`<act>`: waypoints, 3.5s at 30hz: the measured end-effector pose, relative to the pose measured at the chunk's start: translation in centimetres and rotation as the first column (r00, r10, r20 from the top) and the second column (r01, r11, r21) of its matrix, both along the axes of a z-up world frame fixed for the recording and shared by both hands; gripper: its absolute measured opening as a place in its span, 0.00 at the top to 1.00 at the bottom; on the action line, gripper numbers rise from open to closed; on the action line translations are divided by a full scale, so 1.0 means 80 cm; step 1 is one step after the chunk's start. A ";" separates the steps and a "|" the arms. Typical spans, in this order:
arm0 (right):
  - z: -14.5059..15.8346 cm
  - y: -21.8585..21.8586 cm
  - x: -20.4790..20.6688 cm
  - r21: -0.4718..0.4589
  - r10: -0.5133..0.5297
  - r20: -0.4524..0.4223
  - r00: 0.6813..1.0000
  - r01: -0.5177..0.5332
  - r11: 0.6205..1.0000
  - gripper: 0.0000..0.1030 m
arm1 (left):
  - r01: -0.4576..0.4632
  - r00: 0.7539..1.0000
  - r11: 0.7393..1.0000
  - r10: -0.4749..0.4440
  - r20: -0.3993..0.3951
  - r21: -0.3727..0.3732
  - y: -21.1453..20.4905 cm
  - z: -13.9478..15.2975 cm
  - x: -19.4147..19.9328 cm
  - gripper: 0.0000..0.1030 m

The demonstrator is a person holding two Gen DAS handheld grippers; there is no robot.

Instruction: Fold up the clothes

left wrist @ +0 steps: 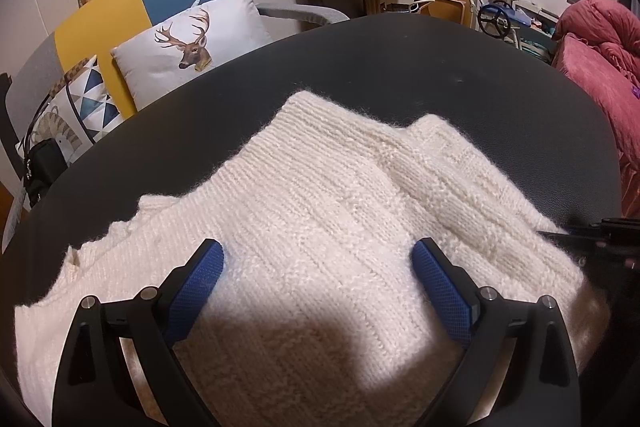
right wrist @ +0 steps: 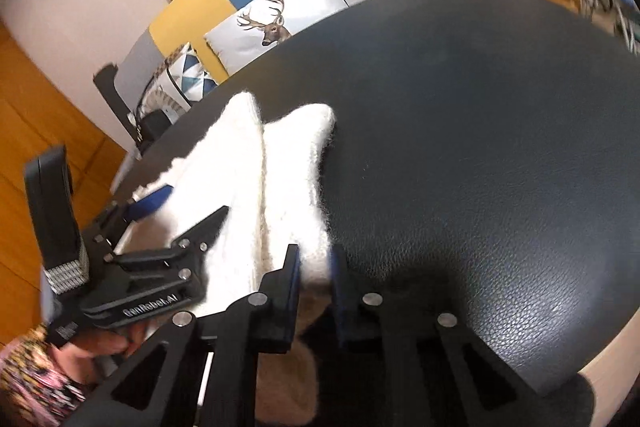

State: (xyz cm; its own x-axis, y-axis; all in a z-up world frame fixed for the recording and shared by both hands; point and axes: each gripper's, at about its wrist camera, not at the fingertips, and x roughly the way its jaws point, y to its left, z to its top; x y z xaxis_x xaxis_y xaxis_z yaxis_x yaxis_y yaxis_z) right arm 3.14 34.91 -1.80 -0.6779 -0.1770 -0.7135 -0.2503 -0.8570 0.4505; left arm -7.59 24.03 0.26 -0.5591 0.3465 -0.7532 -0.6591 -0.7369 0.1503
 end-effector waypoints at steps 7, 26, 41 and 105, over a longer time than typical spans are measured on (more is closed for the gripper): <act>0.022 0.026 0.032 -0.074 -0.071 -0.116 0.991 0.063 0.995 0.79 | 0.000 1.000 1.000 0.000 -0.003 0.000 0.001 0.000 0.000 0.06; 0.007 -0.012 -0.033 0.111 0.061 -0.020 0.998 -0.059 0.992 0.99 | -0.002 1.000 1.000 0.002 -0.003 0.002 0.003 0.002 0.001 0.06; 0.002 -0.010 -0.006 0.070 0.037 -0.066 0.997 -0.032 0.997 1.00 | 0.005 1.000 1.000 -0.005 -0.003 0.003 0.003 0.004 0.002 0.05; 0.008 -0.029 0.024 0.106 0.010 -0.045 0.999 -0.005 0.994 0.97 | -0.095 0.993 0.995 0.095 -0.077 0.000 -0.067 0.029 0.001 0.05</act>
